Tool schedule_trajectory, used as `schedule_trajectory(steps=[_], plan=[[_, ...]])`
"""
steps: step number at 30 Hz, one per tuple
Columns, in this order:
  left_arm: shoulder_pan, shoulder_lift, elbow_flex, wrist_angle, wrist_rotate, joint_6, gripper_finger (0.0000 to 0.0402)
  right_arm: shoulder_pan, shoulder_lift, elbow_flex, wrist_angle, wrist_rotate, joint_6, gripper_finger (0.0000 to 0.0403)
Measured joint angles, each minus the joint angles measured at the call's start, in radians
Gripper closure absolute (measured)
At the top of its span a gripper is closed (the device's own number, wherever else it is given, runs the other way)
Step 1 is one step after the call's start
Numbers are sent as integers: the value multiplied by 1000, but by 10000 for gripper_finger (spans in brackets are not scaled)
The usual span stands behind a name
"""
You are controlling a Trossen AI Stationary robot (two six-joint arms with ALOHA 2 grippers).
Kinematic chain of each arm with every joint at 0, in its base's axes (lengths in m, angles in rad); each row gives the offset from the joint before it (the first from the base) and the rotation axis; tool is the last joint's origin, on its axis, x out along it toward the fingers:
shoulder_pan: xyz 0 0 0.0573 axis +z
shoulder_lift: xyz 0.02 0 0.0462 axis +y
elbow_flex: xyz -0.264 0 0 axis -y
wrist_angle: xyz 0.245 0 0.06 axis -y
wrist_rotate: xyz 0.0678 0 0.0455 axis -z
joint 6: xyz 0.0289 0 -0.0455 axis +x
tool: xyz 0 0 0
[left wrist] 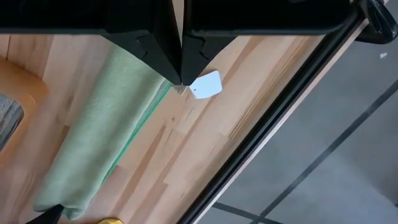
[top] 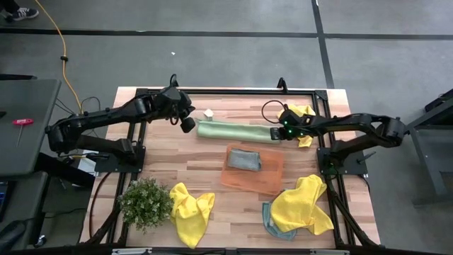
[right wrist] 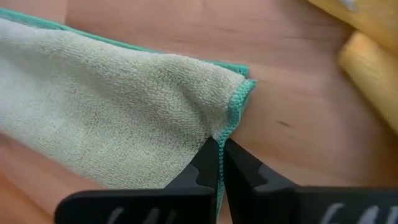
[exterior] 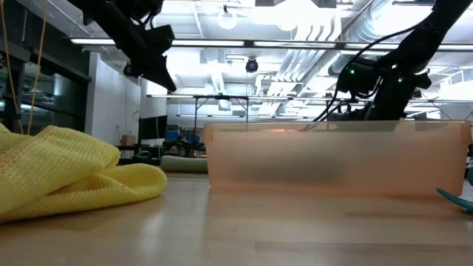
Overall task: Fold microfiber towels
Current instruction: Fold the green microfiber towel
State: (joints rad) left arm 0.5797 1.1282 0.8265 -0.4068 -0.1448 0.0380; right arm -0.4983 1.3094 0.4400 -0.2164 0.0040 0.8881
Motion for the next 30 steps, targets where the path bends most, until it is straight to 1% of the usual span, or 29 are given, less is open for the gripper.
schedule_trajectory(steps=[4,8,14,19,25,28,30], plan=[[2,0,0,2,-7,0,401,1,-39,0,-64,7,-19,403],[1,5,0,3,-82,3,401,1,-82,0,-126,14,-41,403],[-15,48,0,-35,-114,69,401,1,-160,0,-169,15,-44,403],[-26,149,0,-79,-137,36,401,1,-207,0,-200,20,-34,403],[-39,300,-1,-147,-146,-3,402,1,-217,10,-194,21,-31,403],[-50,366,-1,-135,-149,-8,401,1,-214,41,-191,22,-40,403],[-56,403,-1,-89,-147,-8,402,1,-214,64,-191,24,-63,403]])
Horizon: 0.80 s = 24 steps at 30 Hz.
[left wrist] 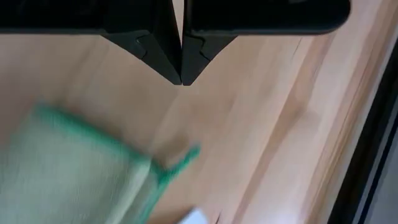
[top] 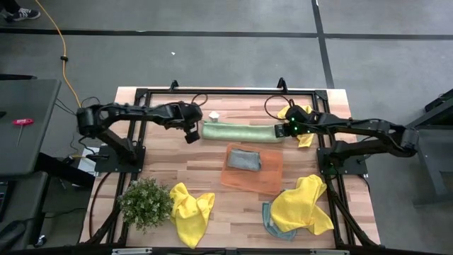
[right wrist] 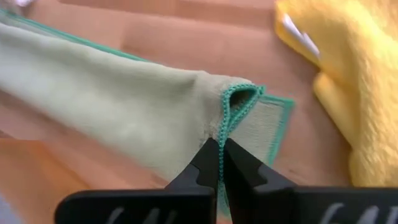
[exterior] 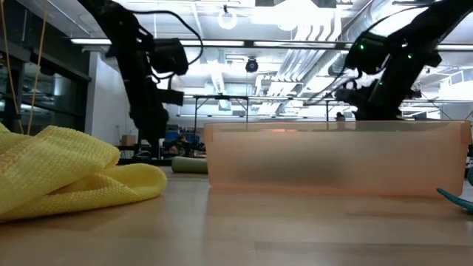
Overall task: Fold microfiber towels
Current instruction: Fold the green microfiber towel
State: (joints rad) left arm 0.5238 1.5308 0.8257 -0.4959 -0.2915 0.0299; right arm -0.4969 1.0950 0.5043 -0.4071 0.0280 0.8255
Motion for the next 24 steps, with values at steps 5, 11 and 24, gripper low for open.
schedule_trajectory(steps=[5,11,24], plan=[[-4,75,0,118,48,0,401,0,0,39,1,-20,-20,403],[-4,128,0,131,55,0,401,18,0,81,1,-40,-14,403],[-4,143,0,136,45,7,401,80,11,97,-190,18,149,403]])
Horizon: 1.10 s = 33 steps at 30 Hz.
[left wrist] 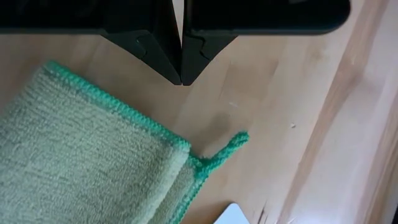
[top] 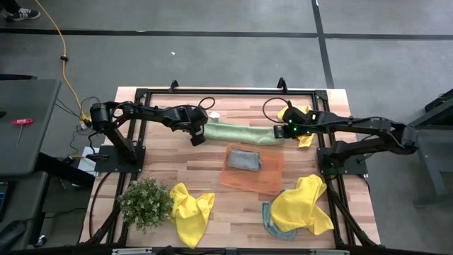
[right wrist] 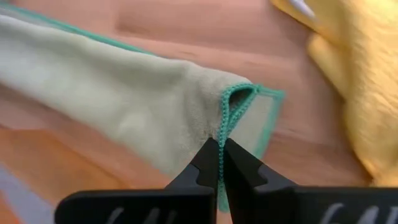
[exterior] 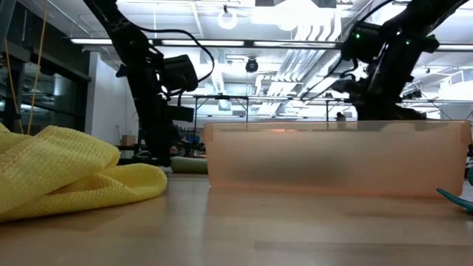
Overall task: Fold microfiber towels
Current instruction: Fold the green microfiber towel
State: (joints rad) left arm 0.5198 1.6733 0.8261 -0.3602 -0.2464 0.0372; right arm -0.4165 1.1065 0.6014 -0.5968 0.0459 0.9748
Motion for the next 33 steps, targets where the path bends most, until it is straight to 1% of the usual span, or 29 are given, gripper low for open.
schedule_trajectory(steps=[2,4,8,13,15,18,24,27,30,33], plan=[[0,0,0,0,0,0,401,0,6,0,-16,-2,18,403],[0,0,0,0,0,0,401,0,16,0,-35,-36,39,403],[0,0,0,0,0,0,401,1,46,0,-52,-67,76,403],[0,0,0,0,0,0,401,1,88,0,-26,-82,65,402],[0,-1,0,0,0,0,402,1,92,0,-27,-84,64,393],[0,-1,0,-1,0,0,402,1,91,0,-37,-82,64,361],[0,-1,0,-1,0,1,402,1,90,0,-139,-37,64,264],[0,-1,0,-1,0,1,401,1,90,-1,-174,-30,81,224],[0,-1,0,-1,0,1,401,0,90,-14,-130,-48,96,202],[0,-1,0,-1,0,1,401,1,90,-50,-46,-63,151,195]])
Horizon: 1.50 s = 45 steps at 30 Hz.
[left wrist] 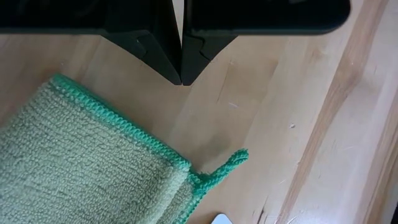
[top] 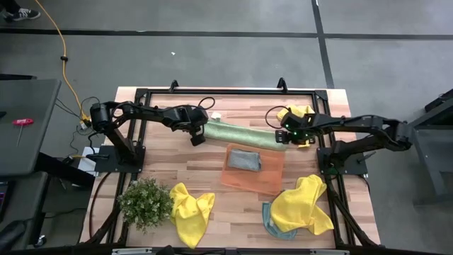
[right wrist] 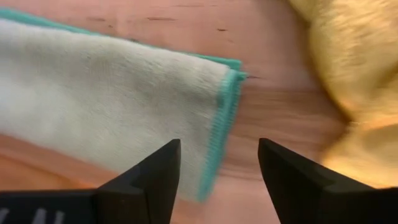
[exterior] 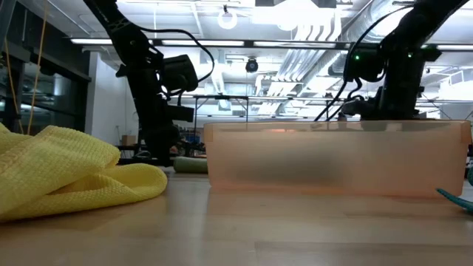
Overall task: Fold microfiber towels
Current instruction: Fold the green microfiber towel
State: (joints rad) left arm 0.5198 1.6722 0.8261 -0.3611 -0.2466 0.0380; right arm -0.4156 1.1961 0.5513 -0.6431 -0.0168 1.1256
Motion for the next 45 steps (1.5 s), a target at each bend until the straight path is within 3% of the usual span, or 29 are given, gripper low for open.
schedule_trajectory(steps=[7,20,31,40,45], plan=[[0,0,0,0,0,0,401,-3,0,-106,186,13,145,194],[0,0,0,5,-4,0,401,-3,60,-123,232,23,244,203],[0,0,0,11,-4,0,401,-2,74,-123,217,54,238,291],[0,0,0,11,-3,0,402,0,77,-125,211,111,157,390],[7,-26,0,-21,8,1,401,0,77,-125,196,126,118,399]])
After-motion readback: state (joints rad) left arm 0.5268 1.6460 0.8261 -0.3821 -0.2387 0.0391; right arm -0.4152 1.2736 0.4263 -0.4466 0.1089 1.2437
